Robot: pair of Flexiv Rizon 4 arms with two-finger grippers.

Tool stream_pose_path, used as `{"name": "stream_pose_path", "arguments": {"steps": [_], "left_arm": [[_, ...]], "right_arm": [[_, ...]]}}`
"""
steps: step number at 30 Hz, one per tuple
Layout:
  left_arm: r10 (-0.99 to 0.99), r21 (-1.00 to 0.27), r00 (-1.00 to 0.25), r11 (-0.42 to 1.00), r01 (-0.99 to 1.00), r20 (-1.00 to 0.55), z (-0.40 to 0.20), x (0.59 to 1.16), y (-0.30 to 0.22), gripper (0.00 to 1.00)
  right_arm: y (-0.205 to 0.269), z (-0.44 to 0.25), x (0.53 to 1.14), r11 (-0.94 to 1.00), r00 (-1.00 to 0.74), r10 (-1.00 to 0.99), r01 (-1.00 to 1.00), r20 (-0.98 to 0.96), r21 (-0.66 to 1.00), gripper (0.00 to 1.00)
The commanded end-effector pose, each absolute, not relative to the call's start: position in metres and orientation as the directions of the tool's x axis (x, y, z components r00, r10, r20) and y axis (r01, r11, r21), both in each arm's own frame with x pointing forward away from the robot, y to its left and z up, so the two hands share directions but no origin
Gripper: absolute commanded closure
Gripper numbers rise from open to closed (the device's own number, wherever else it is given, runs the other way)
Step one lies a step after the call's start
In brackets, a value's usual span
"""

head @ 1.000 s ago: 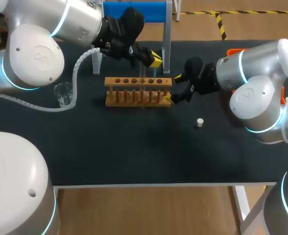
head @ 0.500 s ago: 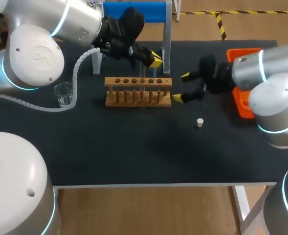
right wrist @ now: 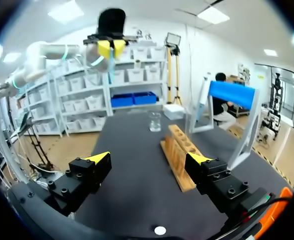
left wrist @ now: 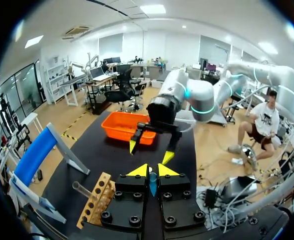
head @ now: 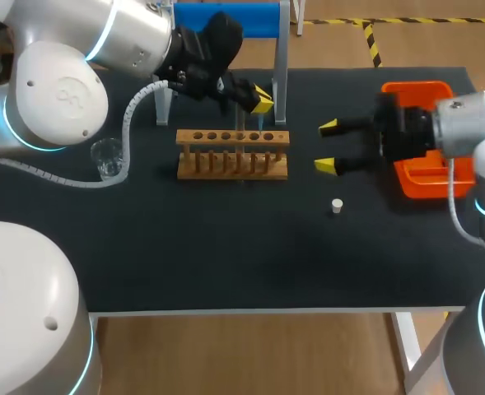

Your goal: Invert the test tube, pick up the pipette, mount the tip to pipette, aspirate from beaker and dispense into the tube, eject the tip, return the pipette, and cap with the stopper.

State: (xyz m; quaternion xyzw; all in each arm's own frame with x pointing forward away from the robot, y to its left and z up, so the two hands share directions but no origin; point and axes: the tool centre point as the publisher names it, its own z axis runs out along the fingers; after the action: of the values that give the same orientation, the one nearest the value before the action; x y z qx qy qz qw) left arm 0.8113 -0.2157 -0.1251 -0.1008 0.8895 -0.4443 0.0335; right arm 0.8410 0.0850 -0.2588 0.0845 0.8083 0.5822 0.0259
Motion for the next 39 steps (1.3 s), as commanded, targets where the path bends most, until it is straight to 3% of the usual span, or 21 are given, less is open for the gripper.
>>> {"name": "stream_pose_path", "arguments": {"steps": [1, 25, 39], "left_arm": [[-0.209, -0.794, -0.977, 0.588, -0.152, 0.032, -0.124, 0.811, -0.216, 1.0], [-0.209, -0.794, -0.977, 0.588, -0.152, 0.032, -0.124, 0.811, -0.216, 1.0], [-0.209, -0.794, -0.977, 0.588, -0.152, 0.032, -0.124, 0.811, -0.216, 1.0]], "right_arm": [[0.068, -0.25, 0.83, 0.24, -0.988, 0.144, 0.089, 0.056, 0.967, 0.0], [0.123, -0.194, 0.809, 0.069, -0.987, -0.053, -0.154, -0.15, 0.986, 0.0], [0.159, -0.179, 0.824, 0.012, -0.993, -0.115, -0.04, -0.038, 0.999, 0.0]]}}
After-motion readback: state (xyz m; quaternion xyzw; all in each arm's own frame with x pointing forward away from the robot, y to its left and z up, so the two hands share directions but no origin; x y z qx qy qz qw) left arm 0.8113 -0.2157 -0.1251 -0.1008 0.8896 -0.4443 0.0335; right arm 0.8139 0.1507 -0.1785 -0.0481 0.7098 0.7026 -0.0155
